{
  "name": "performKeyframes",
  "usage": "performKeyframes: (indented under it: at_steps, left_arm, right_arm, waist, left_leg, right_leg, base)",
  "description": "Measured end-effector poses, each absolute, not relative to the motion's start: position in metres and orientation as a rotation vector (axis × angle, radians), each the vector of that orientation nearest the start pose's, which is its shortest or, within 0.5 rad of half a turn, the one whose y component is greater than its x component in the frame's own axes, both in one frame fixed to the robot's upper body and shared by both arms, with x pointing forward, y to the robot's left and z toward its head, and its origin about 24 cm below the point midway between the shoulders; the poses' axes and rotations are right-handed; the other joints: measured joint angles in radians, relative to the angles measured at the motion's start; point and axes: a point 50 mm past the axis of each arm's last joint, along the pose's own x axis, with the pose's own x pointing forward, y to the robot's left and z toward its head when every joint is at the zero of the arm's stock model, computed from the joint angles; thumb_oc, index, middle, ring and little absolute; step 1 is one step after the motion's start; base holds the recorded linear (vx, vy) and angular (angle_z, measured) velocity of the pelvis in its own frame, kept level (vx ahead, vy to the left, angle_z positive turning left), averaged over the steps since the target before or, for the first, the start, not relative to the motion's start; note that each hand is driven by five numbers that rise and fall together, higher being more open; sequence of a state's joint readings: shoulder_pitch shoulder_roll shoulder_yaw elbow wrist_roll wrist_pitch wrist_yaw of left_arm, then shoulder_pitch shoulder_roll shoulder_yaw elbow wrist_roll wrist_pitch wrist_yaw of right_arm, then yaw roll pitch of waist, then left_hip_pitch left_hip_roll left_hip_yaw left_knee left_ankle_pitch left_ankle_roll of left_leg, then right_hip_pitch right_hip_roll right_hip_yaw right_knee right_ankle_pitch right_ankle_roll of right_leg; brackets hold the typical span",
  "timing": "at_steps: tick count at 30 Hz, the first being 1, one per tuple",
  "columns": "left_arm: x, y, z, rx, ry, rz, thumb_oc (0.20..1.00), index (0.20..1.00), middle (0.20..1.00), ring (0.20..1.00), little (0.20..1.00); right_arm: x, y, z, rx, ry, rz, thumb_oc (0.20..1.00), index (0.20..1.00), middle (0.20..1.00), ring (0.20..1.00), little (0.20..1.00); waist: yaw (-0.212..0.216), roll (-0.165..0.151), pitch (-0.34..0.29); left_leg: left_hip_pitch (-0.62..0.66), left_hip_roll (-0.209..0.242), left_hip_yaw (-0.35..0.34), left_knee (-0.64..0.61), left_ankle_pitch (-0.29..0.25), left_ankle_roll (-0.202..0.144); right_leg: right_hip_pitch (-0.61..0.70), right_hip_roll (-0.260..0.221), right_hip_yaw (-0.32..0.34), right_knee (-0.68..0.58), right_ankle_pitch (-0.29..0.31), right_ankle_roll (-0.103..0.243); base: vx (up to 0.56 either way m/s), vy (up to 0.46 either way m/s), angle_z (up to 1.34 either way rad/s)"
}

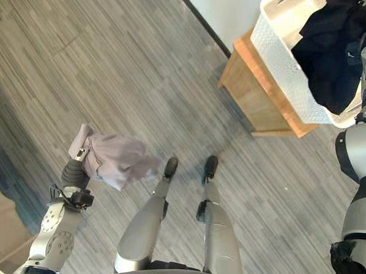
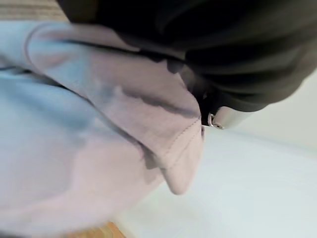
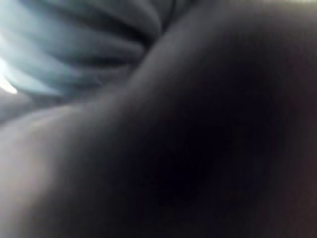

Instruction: Pick up bed clothes into laundry basket.

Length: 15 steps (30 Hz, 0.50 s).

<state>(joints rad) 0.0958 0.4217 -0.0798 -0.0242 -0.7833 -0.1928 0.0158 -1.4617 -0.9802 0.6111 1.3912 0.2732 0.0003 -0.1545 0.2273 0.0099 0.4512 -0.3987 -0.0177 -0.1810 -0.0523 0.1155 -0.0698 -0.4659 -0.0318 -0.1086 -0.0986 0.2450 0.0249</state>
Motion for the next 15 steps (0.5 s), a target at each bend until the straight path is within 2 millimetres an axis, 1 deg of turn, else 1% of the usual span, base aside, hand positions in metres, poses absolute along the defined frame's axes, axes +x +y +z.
performKeyframes:
  at_steps: [2, 6, 8, 9, 11, 15]
  left_arm:
    - [0.235, 0.22, 0.055, -0.381, -0.091, 0.03, 0.2, 0.2, 0.2, 0.2, 0.2]
    - [0.241, 0.217, 0.061, -0.396, -0.123, 0.03, 0.2, 0.2, 0.2, 0.2, 0.2]
    - [0.243, 0.216, 0.064, -0.397, -0.132, 0.028, 0.2, 0.2, 0.2, 0.2, 0.2]
    - [0.245, 0.214, 0.065, -0.398, -0.138, 0.021, 0.2, 0.2, 0.2, 0.2, 0.2]
    - [0.245, 0.213, 0.066, -0.399, -0.14, 0.015, 0.2, 0.2, 0.2, 0.2, 0.2]
    - [0.246, 0.21, 0.065, -0.4, -0.134, 0.003, 0.2, 0.2, 0.2, 0.2, 0.2]
  right_arm:
    - [0.345, -0.383, 0.33, -0.688, -0.08, -0.768, 0.2, 0.2, 0.2, 0.2, 0.2]
    - [0.34, -0.381, 0.355, -0.676, -0.136, -0.799, 0.2, 0.2, 0.2, 0.2, 0.2]
    - [0.337, -0.382, 0.361, -0.675, -0.151, -0.817, 0.2, 0.2, 0.2, 0.2, 0.2]
    - [0.335, -0.384, 0.363, -0.663, -0.163, -0.822, 1.0, 1.0, 1.0, 1.0, 1.0]
    - [0.335, -0.382, 0.365, -0.651, -0.176, -0.804, 1.0, 1.0, 1.0, 1.0, 1.0]
    - [0.338, -0.381, 0.361, -0.646, -0.151, -0.755, 1.0, 1.0, 1.0, 1.0, 1.0]
  waist:
    - [-0.004, 0.0, 0.0]
    - [-0.013, 0.0, 0.0]
    - [-0.014, 0.0, 0.0]
    - [-0.017, -0.001, -0.001]
    - [-0.023, -0.001, -0.001]
    - [-0.029, -0.002, -0.001]
  left_leg:
    - [0.0, -0.002, 0.006, 0.0, 0.0, 0.0]
    - [-0.001, -0.003, 0.012, -0.002, 0.0, 0.0]
    - [-0.003, -0.002, 0.012, -0.002, 0.0, 0.0]
    - [-0.007, -0.003, 0.012, -0.003, -0.001, 0.0]
    - [-0.016, -0.004, 0.012, -0.002, -0.001, 0.0]
    - [-0.018, -0.006, 0.024, -0.001, 0.0, 0.001]
  right_leg:
    - [-0.003, -0.001, 0.01, 0.0, 0.0, 0.0]
    - [-0.009, -0.002, 0.021, 0.0, -0.002, 0.003]
    - [-0.012, -0.001, 0.023, 0.0, -0.003, 0.004]
    - [-0.016, -0.001, 0.026, 0.0, -0.007, 0.009]
    - [-0.025, -0.002, 0.027, 0.0, -0.005, 0.012]
    - [-0.031, -0.003, 0.037, 0.0, 0.001, 0.015]
  base:
    - [0.01, 0.0, -0.12]
    - [0.02, 0.009, -0.06]
    - [0.02, 0.004, 0.0]
    - [0.0, 0.0, 0.0]
    - [0.04, -0.005, -0.01]
    - [0.02, 0.002, -0.08]
